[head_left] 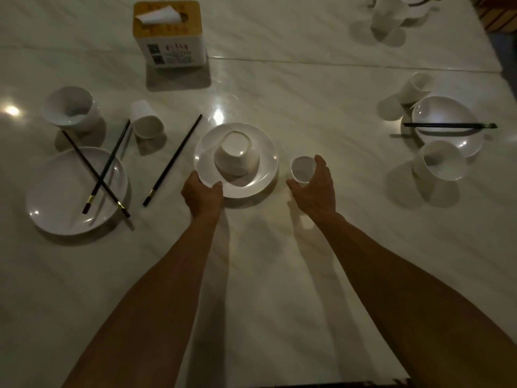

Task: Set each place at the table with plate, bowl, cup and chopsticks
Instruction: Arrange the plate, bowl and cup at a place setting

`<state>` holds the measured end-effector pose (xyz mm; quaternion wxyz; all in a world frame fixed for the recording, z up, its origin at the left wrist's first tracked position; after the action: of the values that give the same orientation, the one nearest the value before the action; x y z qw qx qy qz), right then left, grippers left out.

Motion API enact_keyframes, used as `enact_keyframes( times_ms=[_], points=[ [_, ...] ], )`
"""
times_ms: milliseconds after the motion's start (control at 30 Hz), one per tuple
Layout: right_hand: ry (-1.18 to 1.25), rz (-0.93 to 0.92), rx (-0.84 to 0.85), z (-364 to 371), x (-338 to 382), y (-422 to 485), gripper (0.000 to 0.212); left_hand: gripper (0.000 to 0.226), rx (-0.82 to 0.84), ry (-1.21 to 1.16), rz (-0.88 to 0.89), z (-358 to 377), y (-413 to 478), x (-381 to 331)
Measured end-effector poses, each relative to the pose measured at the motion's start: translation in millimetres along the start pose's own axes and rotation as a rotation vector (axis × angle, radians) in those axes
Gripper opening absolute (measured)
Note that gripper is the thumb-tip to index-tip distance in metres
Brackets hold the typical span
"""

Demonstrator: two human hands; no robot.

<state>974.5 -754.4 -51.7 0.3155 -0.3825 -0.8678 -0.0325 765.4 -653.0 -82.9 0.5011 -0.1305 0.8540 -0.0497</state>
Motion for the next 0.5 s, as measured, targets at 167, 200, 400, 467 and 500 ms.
enact_keyframes(
  times_ms=[167, 200, 400, 467, 500],
  points=[
    [0.0, 0.002, 0.015, -9, -7, -7, 0.093, 0.038, 0.01, 0.017, 0.022, -4, -19, 9],
    [0.009, 0.006, 0.022, -9, -8, -9, 0.093, 0.037, 0.02, 0.015, 0.029, -4, -24, 10],
    [0.039, -0.008, 0.03, -9, -14, -13, 0.094, 0.036, 0.039, -0.016, 0.041, -6, -40, 12],
    [0.038, -0.017, 0.024, -8, -18, -15, 0.093, 0.036, 0.04, -0.02, 0.044, -7, -45, 14],
    [0.036, -0.023, 0.02, -7, -20, -16, 0.093, 0.036, 0.043, -0.027, 0.049, -7, -48, 16]
  ],
)
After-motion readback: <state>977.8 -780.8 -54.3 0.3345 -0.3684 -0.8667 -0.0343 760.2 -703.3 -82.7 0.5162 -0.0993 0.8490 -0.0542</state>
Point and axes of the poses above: each hand's wrist, its own y-axis towards the middle knuckle, its own z-axis out of the palm, x = y × z, the point moved 2 cm from there along y, towards the middle knuckle, and after that the axes turned 5 degrees about -y, right-handed, at the moved point
